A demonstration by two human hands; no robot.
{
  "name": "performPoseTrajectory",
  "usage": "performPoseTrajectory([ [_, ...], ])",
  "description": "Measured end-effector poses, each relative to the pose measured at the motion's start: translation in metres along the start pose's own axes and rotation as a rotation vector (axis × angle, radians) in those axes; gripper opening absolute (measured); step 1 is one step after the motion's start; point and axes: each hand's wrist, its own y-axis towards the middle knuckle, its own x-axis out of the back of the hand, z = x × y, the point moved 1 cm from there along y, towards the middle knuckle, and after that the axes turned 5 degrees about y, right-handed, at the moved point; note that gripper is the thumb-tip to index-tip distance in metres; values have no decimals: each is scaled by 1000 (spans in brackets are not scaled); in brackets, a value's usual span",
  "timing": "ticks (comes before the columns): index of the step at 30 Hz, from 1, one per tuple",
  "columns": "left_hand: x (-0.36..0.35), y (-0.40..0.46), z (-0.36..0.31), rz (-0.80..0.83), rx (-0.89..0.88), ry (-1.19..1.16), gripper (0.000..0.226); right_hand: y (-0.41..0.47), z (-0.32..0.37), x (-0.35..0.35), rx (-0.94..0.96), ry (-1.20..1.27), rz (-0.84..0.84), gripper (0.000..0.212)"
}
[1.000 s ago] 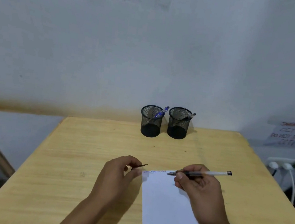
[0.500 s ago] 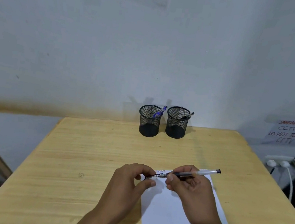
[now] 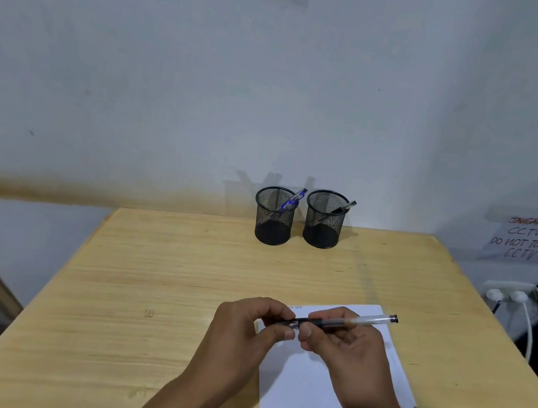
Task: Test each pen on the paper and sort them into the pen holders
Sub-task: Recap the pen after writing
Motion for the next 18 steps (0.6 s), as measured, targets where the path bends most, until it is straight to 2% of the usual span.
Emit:
performPoseTrajectory([
  [7, 1, 0, 1, -43, -6, -54, 18, 5, -3, -6, 3, 52, 53, 7],
  [10, -2, 7, -4, -62, -4, -113, 16, 16, 4, -7, -8, 117, 54, 15],
  [13, -10, 21, -5, -65, 6, -120, 14, 31, 9, -7, -14, 209, -12, 25],
  [18, -26, 53, -1, -42, 16, -127, 25, 57, 22, -1, 23, 134, -139, 16],
])
